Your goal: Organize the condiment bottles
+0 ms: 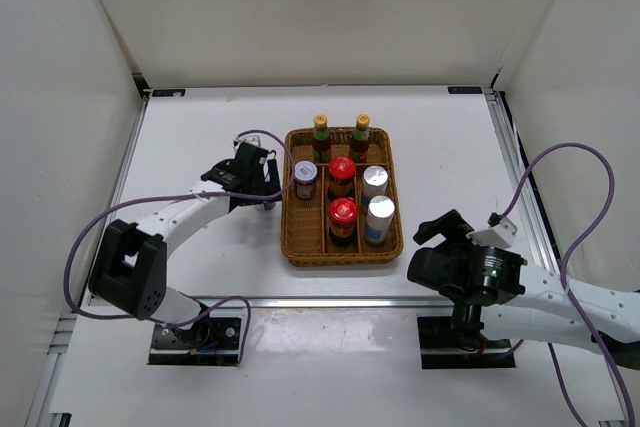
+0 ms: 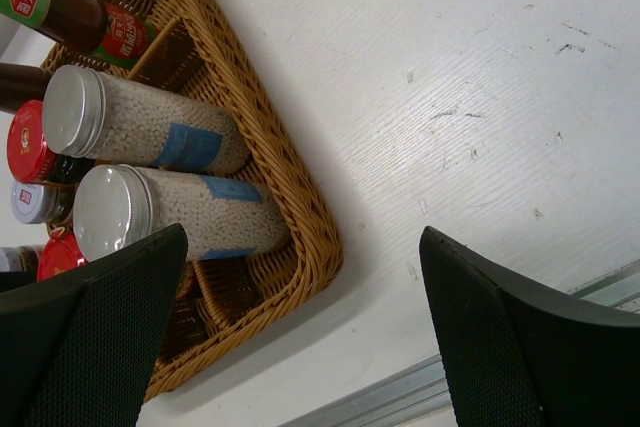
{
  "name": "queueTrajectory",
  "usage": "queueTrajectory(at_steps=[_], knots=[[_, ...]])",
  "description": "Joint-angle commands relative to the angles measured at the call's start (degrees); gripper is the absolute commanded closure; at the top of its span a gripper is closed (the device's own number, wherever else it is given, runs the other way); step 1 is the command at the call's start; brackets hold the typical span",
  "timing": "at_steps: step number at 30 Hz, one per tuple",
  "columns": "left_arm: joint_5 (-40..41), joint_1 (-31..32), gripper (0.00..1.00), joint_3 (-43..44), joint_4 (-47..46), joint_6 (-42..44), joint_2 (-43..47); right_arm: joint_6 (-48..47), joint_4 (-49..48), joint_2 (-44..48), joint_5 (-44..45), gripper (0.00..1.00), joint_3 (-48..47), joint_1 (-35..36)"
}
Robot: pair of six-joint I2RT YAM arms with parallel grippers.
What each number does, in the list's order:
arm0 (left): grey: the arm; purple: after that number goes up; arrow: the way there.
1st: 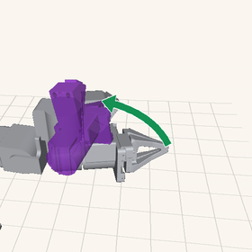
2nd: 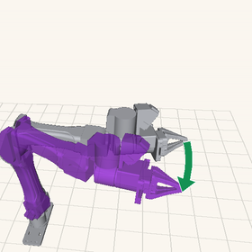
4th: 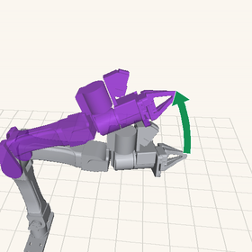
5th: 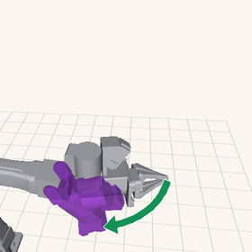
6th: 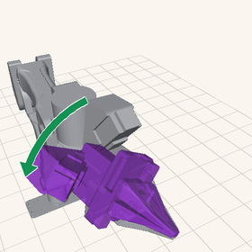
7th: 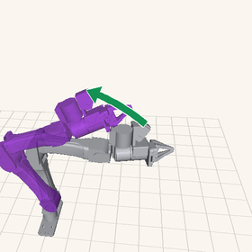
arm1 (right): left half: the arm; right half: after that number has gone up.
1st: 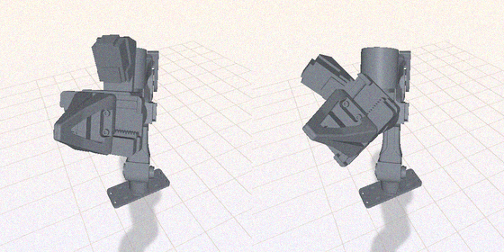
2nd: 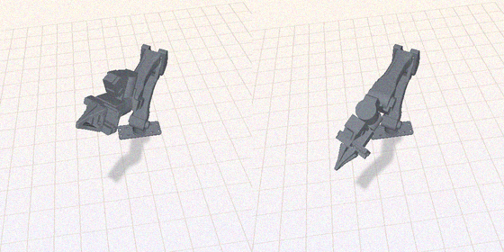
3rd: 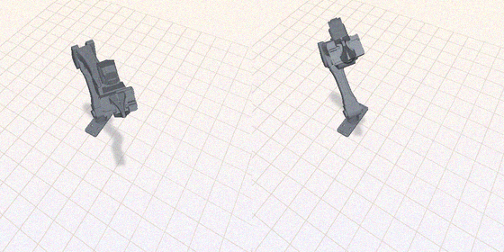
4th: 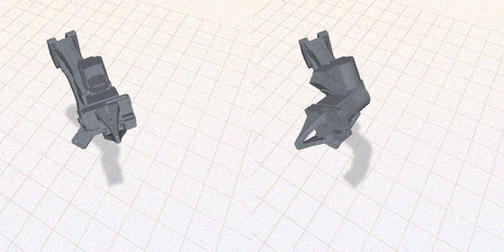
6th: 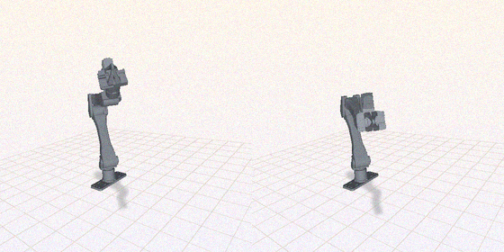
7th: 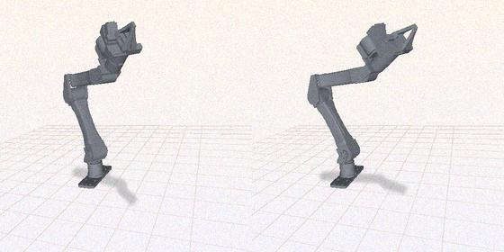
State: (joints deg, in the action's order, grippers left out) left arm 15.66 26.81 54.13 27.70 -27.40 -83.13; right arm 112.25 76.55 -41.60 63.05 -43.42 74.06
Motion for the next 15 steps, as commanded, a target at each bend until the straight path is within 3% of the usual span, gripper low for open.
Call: queueTrajectory(at_steps=[1, 5, 9, 15], knots=[[-2.83, -0.79, 0.0, 4.13, -3.01, 0.5, -1.4, 6.49, 4.92, 0.65, 2.61, 0.0, 0.35, 0.38], [-4.06, -1.93, 0.0, 6.16, -3.01, 1.55, -4.4, 6.49, 4.92, 0.65, 2.61, 0.0, 0.35, 0.38], [-5.29, -1.93, 0.06, 8.63, -3.62, 2.79, -5.9, 6.49, 4.92, 0.65, 2.61, 0.0, 0.88, 0.38], [-5.82, -1.93, 0.35, 7.05, -3.62, 2.79, -2.66, 6.49, 4.92, 1.17, 2.61, 0.0, 1.4, 0.38]])
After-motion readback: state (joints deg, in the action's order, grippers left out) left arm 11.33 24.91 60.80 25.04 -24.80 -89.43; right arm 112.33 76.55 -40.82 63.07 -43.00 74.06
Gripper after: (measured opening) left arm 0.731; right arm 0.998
